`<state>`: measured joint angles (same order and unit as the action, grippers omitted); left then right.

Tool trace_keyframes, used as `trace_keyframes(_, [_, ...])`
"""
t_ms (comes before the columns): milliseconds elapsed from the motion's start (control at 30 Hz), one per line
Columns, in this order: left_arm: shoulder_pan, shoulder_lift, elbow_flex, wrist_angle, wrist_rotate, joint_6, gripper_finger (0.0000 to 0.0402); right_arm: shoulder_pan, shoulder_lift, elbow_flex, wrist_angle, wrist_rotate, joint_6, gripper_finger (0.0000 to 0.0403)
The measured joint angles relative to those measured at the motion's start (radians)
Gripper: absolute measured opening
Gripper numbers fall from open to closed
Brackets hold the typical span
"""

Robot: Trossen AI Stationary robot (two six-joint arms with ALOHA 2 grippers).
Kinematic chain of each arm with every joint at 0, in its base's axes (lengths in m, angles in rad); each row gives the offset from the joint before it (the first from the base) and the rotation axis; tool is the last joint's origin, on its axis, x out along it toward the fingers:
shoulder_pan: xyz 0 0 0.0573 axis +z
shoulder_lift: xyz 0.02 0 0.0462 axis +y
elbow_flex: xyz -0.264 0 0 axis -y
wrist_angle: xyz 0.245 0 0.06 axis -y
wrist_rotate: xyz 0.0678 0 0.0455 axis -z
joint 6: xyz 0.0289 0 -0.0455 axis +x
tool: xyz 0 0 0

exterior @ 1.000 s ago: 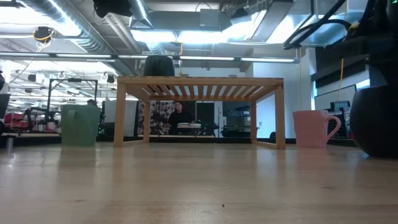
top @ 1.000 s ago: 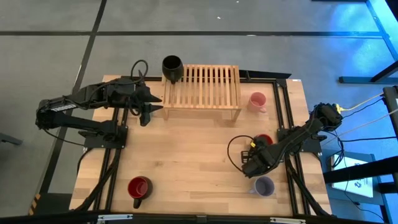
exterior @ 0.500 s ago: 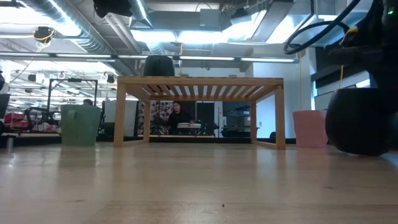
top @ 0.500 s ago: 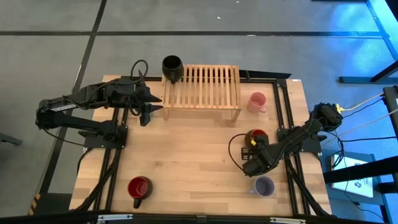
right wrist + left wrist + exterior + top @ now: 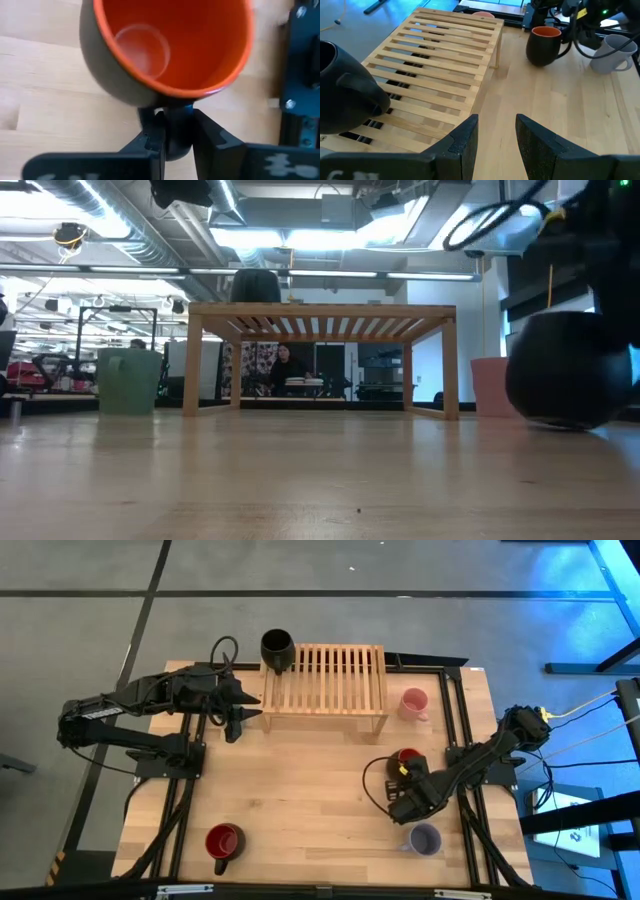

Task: Place coffee mugs
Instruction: Put the orange mug on the shelf

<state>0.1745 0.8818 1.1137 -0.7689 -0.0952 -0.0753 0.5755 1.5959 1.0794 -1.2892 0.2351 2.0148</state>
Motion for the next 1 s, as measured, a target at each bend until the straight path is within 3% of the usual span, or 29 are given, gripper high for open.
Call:
trace_keyframes(433, [0.000,0.000,0.000,0.000,0.000,-0.001,0.0126,0.000,0.000,0.190,-0.141,0.055,-0.185,0.0037])
trace_keyframes(1000, [0.000,0.000,0.000,0.000,0.000,-0.027,0.0126,-0.014,0.057,0.093,-0.124,0.146,-0.247,0.0036])
